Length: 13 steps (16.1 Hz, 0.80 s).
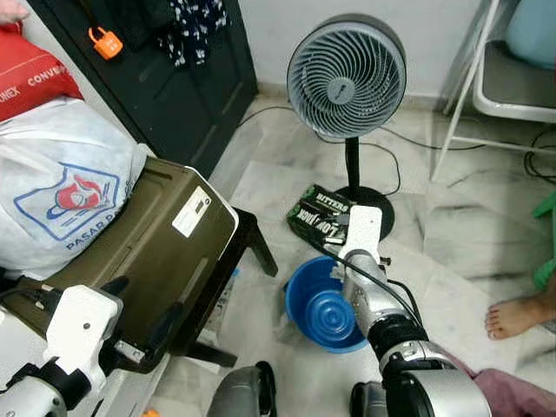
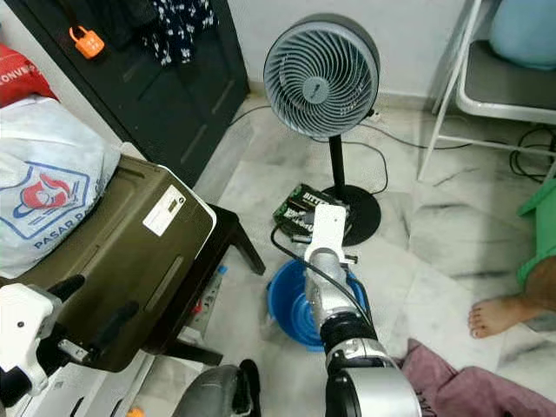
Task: Clean up the room
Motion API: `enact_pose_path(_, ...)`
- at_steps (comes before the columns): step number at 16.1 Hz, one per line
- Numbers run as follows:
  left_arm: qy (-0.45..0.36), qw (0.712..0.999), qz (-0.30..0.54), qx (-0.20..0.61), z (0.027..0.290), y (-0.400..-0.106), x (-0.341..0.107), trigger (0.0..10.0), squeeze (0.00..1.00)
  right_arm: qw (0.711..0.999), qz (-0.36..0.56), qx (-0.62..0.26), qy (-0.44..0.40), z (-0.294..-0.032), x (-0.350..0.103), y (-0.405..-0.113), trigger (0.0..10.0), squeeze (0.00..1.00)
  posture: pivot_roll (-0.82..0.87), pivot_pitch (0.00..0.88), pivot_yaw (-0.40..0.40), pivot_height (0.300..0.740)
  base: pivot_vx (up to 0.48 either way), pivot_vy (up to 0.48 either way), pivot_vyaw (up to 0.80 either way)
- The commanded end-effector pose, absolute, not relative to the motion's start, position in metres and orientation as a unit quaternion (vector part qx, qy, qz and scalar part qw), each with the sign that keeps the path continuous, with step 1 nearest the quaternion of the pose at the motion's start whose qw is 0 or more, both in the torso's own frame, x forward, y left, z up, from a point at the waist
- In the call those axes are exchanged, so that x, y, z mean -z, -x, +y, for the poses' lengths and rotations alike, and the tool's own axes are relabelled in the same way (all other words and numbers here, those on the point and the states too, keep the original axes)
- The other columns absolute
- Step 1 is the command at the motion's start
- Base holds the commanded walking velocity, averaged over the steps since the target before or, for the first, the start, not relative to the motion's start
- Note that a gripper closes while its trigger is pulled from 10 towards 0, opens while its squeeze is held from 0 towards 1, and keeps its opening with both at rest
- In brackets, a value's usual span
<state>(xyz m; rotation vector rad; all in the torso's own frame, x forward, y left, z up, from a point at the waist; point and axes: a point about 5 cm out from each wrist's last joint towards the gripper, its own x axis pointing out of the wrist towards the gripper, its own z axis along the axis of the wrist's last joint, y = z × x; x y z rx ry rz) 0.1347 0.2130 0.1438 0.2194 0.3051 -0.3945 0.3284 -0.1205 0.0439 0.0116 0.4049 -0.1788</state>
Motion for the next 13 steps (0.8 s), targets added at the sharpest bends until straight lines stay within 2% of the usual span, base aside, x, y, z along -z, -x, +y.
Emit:
enact_pose_path(1, -0.117, 0.962, 0.159, 0.191, 0.217, -0.133, -0.146, 10.0, 0.00, 0.976, 0.198, 0.086, -0.013, -0.115, -0.045, -0.330, 10.0, 0.00, 0.28, 0.227, 0.198, 0.740, 0.000, 0.000, 0.00)
enact_pose_path(2, -0.117, 0.961, 0.159, 0.192, 0.217, -0.133, -0.146, 10.0, 0.00, 0.977, 0.196, 0.088, -0.015, -0.116, -0.046, -0.330, 10.0, 0.39, 0.28, 0.227, 0.198, 0.740, 0.000, 0.000, 0.00)
enact_pose_path(3, -0.114, 0.961, 0.161, 0.195, 0.216, -0.133, -0.146, 10.0, 0.00, 0.977, 0.192, 0.090, -0.017, -0.118, -0.046, -0.331, 10.0, 1.00, 0.28, 0.227, 0.199, 0.740, 0.000, 0.000, 0.00)
enact_pose_path(13, -0.113, 0.961, 0.164, 0.194, 0.215, -0.135, -0.144, 10.0, 0.00, 0.985, 0.144, 0.090, -0.039, -0.118, -0.059, -0.336, 10.0, 1.00, 0.26, 0.227, 0.199, 0.740, 0.000, 0.000, 0.00)
